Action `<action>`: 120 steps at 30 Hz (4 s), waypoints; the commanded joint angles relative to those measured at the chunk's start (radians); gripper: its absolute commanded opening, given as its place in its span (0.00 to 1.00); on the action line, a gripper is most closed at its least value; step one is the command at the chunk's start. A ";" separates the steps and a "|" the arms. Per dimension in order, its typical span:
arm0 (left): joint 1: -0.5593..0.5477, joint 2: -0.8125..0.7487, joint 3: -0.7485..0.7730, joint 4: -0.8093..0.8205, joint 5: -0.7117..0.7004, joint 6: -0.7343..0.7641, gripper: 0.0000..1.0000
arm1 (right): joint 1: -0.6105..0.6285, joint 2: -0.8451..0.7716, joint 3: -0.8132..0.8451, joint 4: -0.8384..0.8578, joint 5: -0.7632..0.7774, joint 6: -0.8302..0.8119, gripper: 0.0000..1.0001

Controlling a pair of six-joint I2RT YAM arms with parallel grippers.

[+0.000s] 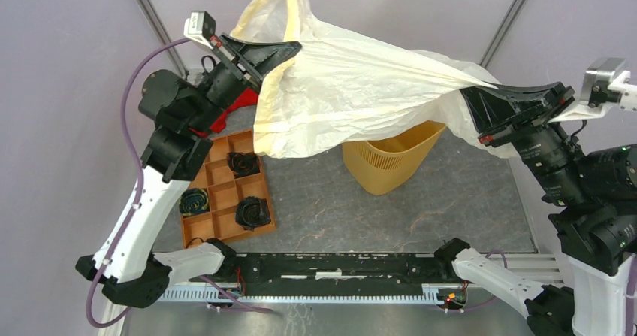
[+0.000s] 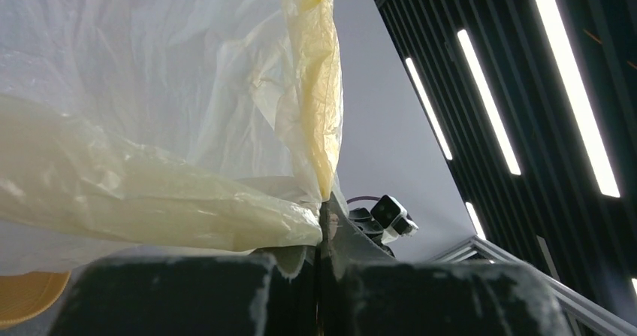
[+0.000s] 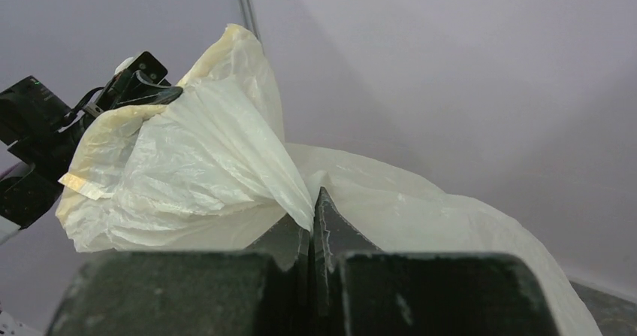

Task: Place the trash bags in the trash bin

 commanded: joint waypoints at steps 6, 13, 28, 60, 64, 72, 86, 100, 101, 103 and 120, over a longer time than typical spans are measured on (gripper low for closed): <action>0.007 0.051 0.048 -0.155 -0.108 0.069 0.02 | -0.003 -0.024 -0.201 0.142 0.135 0.253 0.01; 0.015 0.135 0.084 -0.183 -0.196 0.141 0.02 | -0.001 0.052 -0.341 0.171 0.297 0.221 0.00; -0.028 0.305 0.123 0.047 0.023 0.488 0.02 | -0.023 0.287 -0.703 0.407 0.206 -0.359 0.00; -0.081 0.183 0.100 -0.247 -0.008 0.704 0.02 | 0.137 0.398 -0.706 0.450 -0.222 0.106 0.29; -0.081 0.230 0.121 -0.221 0.004 0.690 0.02 | 0.131 0.384 -0.575 0.166 0.105 -0.099 0.53; -0.081 0.316 0.184 -0.201 -0.028 0.706 0.02 | 0.113 0.301 -0.445 0.035 0.212 -0.219 0.93; -0.082 0.358 0.246 -0.336 -0.071 0.818 0.02 | 0.113 0.265 -0.489 0.180 -0.072 -0.134 0.83; -0.116 0.456 0.272 -0.178 -0.006 0.624 0.02 | 0.116 0.121 -0.673 0.437 -0.051 0.092 0.92; -0.116 0.443 0.255 -0.176 0.002 0.622 0.02 | 0.115 0.132 -0.684 0.456 -0.020 0.095 0.91; -0.116 0.406 0.222 -0.180 0.011 0.643 0.02 | 0.113 0.162 -0.697 0.475 0.087 0.094 0.86; -0.100 0.064 0.088 -0.566 -0.490 0.947 0.90 | 0.102 0.109 -0.789 0.548 0.049 -0.075 0.01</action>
